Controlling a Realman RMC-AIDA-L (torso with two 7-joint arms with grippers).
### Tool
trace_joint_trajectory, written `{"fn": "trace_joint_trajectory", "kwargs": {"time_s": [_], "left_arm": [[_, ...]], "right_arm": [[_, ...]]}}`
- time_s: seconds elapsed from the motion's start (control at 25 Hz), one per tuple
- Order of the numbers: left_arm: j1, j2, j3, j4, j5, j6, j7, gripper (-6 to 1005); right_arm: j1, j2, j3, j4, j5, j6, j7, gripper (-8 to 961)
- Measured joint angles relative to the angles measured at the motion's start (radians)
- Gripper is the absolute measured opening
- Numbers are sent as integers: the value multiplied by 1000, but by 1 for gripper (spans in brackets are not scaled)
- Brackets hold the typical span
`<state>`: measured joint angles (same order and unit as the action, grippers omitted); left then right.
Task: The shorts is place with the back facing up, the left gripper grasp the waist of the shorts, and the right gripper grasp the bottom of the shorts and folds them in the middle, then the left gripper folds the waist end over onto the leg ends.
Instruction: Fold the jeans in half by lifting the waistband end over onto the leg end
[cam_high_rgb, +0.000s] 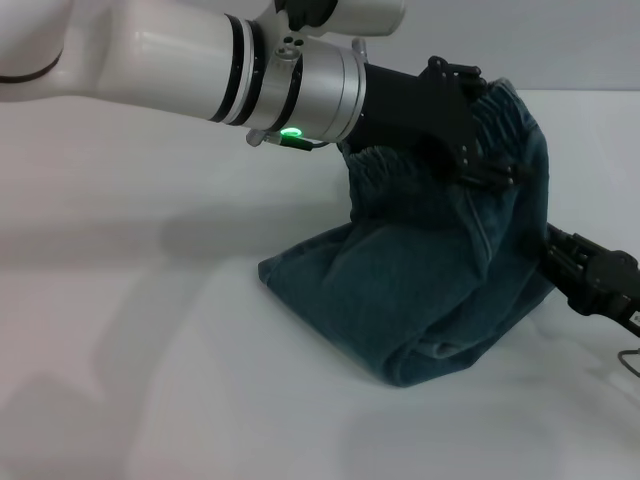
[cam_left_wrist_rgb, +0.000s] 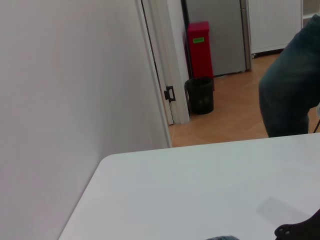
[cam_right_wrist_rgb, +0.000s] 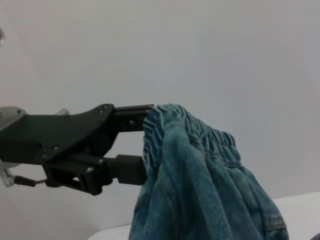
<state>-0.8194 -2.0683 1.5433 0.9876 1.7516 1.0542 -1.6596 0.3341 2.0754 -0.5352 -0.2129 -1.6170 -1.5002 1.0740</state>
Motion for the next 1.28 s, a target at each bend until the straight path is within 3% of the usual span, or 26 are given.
{"fn": "trace_joint_trajectory", "kwargs": {"time_s": [0.12, 0.64, 1.28], "left_arm": [[0, 0, -2, 0, 0, 0, 0, 810], [0, 1, -5, 2, 7, -4, 1, 808], [4, 5, -39, 2, 81, -54, 2, 805]], "right_arm": [[4, 0, -2, 5, 0, 8, 0, 269], [18, 0, -8, 11, -3, 19, -10, 23], [-18, -1, -14, 28, -30, -1, -18, 24]]}}
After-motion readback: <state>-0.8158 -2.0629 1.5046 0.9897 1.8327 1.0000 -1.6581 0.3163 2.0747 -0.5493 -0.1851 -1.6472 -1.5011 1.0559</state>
